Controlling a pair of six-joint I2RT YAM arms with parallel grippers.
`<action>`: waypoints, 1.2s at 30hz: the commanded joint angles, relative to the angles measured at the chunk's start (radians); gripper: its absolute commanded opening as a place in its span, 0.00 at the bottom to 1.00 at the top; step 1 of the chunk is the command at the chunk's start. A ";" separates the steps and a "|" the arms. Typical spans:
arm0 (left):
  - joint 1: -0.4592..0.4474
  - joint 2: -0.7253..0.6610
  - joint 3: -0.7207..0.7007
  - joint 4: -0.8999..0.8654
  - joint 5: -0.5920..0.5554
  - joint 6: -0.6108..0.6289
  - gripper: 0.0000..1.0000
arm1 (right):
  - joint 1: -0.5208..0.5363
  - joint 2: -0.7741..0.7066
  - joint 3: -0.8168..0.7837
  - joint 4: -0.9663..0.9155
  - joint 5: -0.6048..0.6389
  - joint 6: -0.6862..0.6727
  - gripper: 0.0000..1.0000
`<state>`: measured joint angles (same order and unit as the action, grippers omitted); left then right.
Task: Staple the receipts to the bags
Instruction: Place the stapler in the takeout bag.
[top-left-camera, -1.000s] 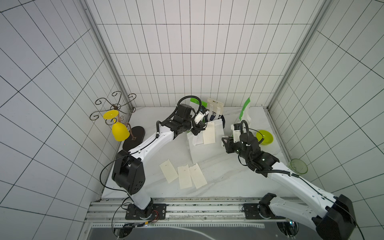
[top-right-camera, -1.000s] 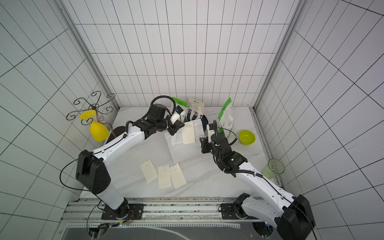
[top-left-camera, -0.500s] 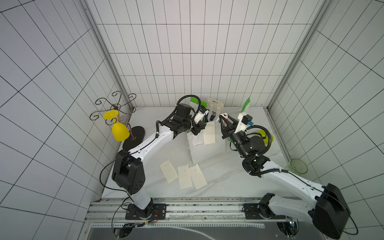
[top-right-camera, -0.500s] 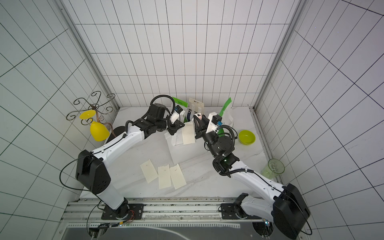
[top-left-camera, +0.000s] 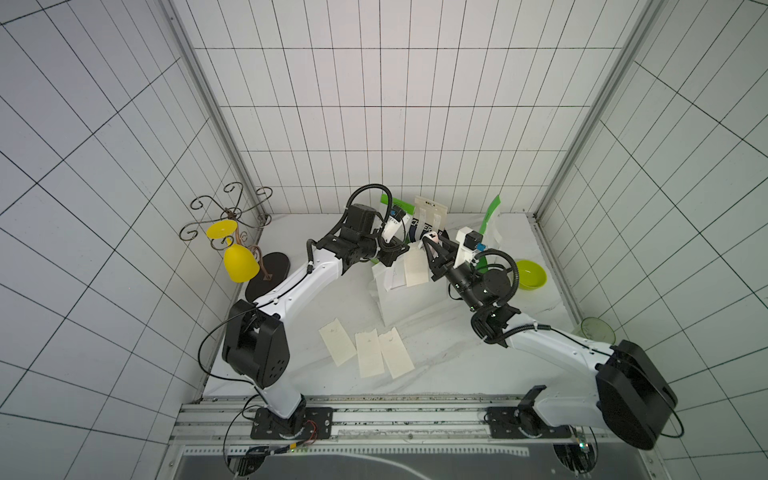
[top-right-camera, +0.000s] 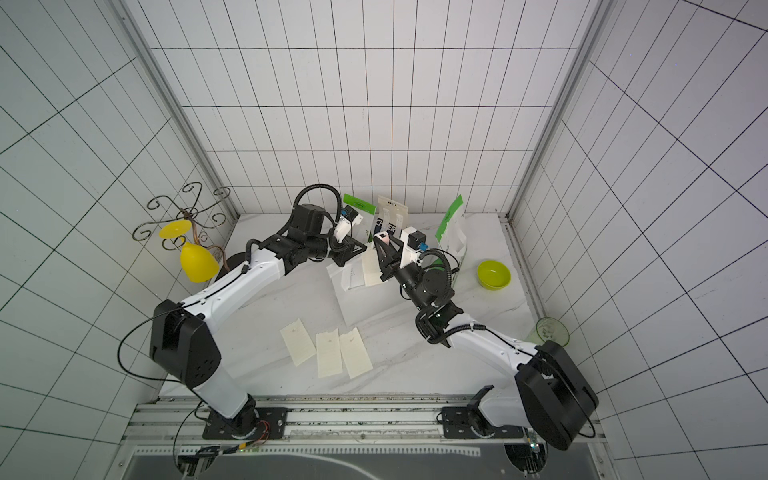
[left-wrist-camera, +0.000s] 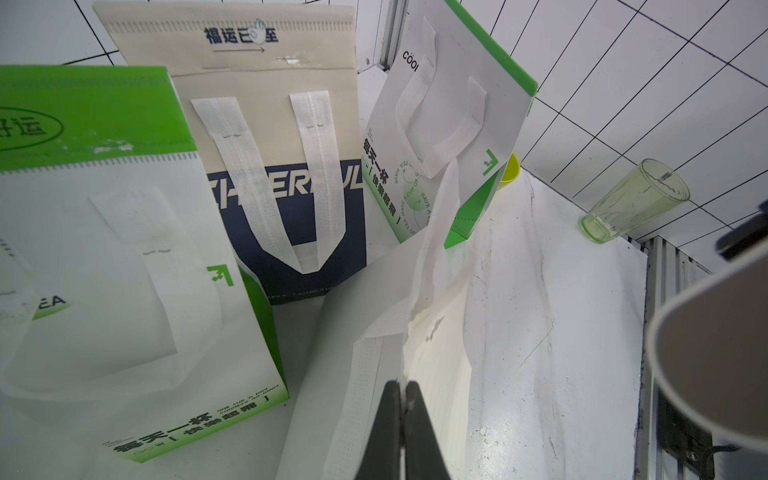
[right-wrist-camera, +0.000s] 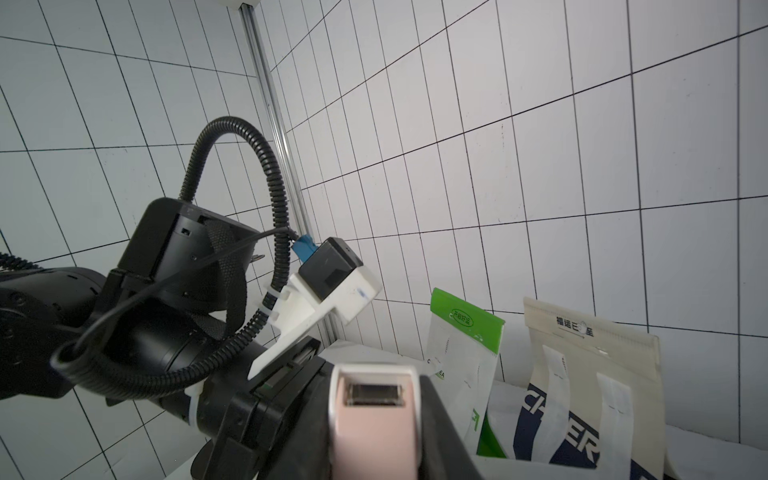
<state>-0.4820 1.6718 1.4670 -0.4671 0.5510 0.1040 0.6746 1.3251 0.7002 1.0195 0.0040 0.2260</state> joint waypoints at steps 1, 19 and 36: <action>-0.006 -0.015 0.000 0.035 0.021 -0.010 0.00 | -0.008 0.027 0.006 0.090 -0.047 -0.009 0.00; -0.007 -0.008 -0.016 0.038 0.026 0.005 0.00 | -0.027 0.141 0.083 0.130 0.024 -0.056 0.00; -0.007 -0.001 -0.016 0.033 0.016 0.013 0.00 | -0.041 0.182 0.156 0.147 0.027 -0.047 0.00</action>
<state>-0.4835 1.6718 1.4551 -0.4599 0.5583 0.0982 0.6411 1.5032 0.7345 1.0897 0.0223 0.1898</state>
